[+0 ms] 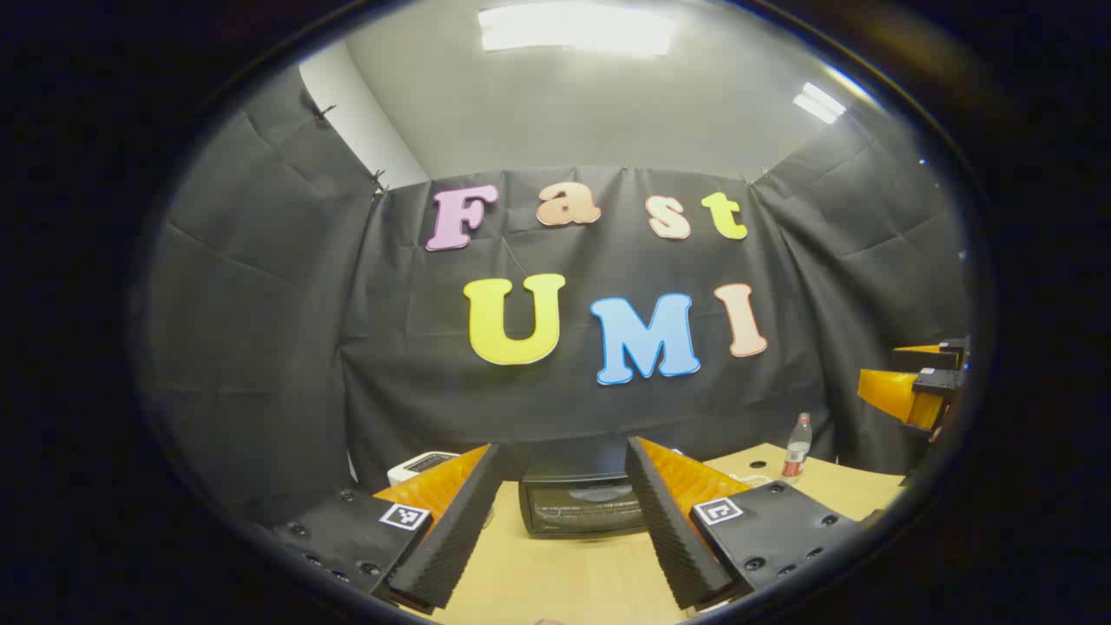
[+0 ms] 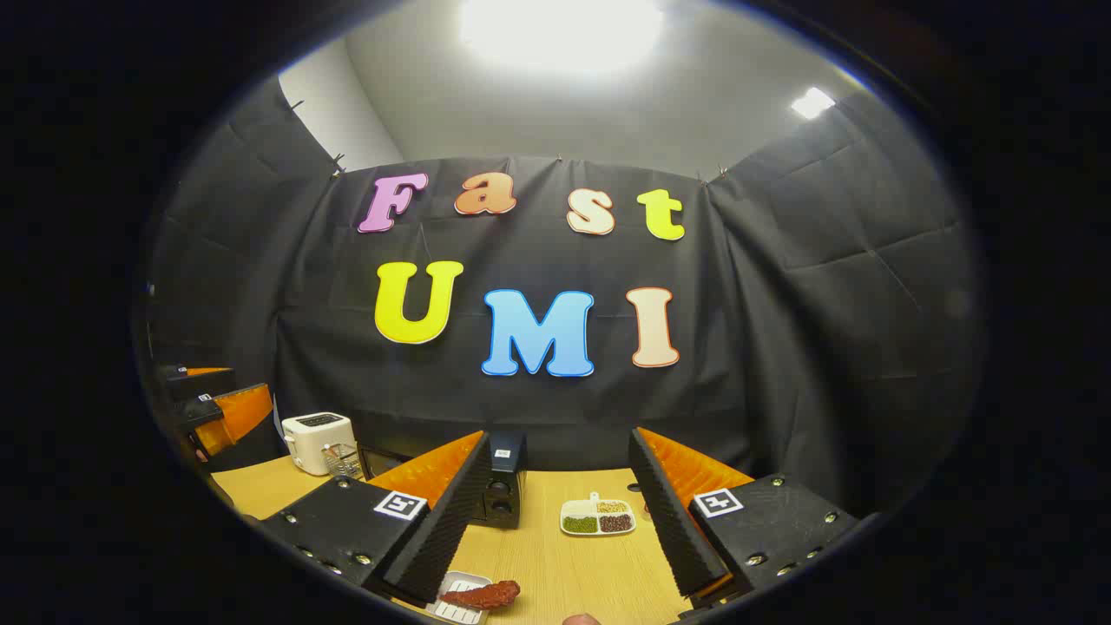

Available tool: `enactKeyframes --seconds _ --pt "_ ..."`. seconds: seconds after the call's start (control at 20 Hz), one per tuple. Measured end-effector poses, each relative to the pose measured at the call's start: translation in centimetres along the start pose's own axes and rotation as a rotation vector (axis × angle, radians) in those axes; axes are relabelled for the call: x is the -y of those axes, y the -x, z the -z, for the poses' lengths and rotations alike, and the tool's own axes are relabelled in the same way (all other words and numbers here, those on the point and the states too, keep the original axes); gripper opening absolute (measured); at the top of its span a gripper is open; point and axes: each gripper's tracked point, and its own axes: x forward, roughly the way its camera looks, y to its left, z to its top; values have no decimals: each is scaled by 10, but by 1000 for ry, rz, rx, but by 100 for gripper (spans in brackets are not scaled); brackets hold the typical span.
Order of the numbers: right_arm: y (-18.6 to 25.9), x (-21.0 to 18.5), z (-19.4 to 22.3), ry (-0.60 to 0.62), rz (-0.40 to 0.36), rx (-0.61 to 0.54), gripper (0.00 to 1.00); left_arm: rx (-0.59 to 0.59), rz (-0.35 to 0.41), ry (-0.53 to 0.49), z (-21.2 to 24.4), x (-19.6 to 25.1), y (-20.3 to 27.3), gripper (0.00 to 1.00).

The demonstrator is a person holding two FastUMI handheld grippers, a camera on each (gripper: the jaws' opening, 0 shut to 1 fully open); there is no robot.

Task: Open the electric oven with the left hand, put the food in, and close the electric oven.

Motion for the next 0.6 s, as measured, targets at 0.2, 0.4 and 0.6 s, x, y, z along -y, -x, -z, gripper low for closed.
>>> enactKeyframes --seconds 0.2,0.4,0.6 --pt "-1 1 2 -12 2 -9 96 -7 0 3 2 1 4 99" --pt "-1 1 3 -14 0 -9 96 -4 7 3 -1 4 6 99" --pt "-1 3 7 -18 -8 -17 96 2 -3 8 -2 7 9 99"
